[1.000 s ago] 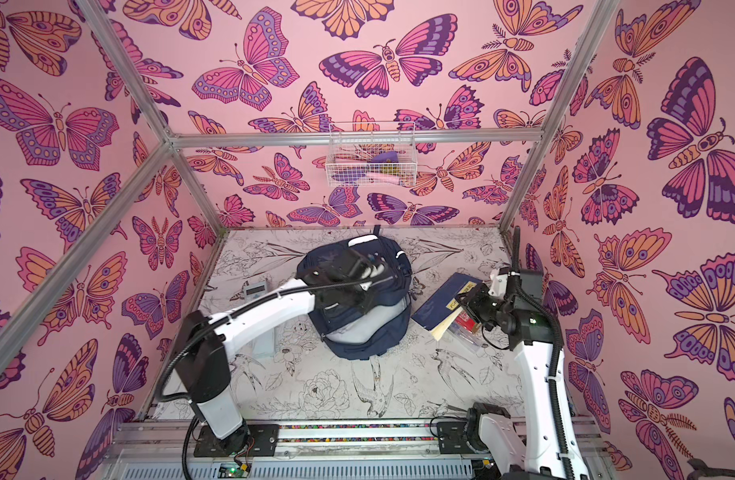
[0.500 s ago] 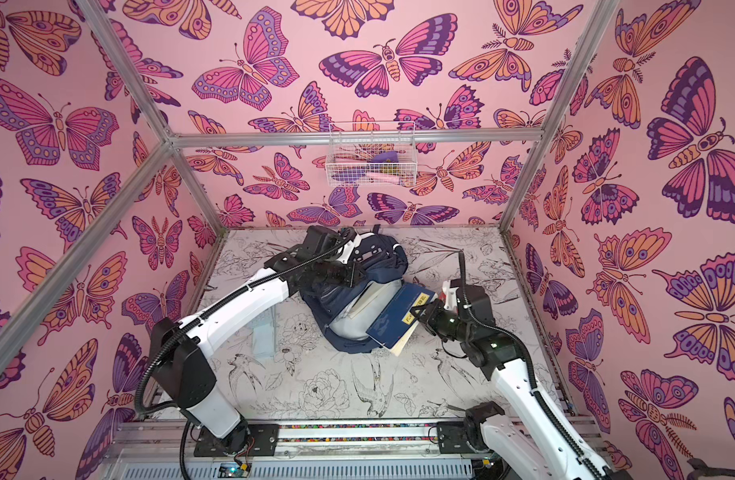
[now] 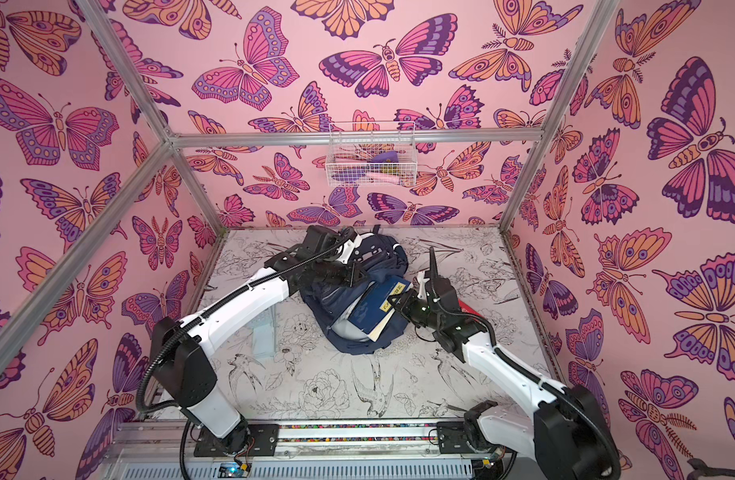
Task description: Pack the student bag
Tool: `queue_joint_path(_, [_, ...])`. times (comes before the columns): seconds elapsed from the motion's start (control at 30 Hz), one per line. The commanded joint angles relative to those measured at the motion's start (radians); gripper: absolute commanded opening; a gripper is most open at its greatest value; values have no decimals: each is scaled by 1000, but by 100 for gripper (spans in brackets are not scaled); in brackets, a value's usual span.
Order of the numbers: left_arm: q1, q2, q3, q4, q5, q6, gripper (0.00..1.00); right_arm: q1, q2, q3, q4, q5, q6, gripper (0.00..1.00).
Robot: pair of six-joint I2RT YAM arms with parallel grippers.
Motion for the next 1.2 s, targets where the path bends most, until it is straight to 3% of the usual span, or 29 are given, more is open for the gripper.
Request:
queue_joint_path(0.0, [7,-17,7,85,68,-27,0,16,65,-6,269,16,60,0])
queue_joint_path(0.3, [7,2,14,85,68,-54,0,52,223,29,216,217,60,0])
queue_joint_path(0.5, [12,0,11,132,52,-99,0,52,333,53,194,263,120,0])
queue_joint_path(0.7, [14,22,5,178,83,-144,0,52,422,120,208,240,112,0])
queue_joint_path(0.77, [16,31,-2,179,78,-146,0,53,450,159,189,234,107,8])
queue_joint_path(0.87, [30,44,-19,181,46,-158,0,52,455,194,140,231,93,37])
queue_joint_path(0.97, [55,75,-23,201,56,-192,0,49,394,218,-35,254,30,60])
queue_joint_path(1.17, [61,125,-25,238,106,-224,0,14,169,214,-511,318,-128,71])
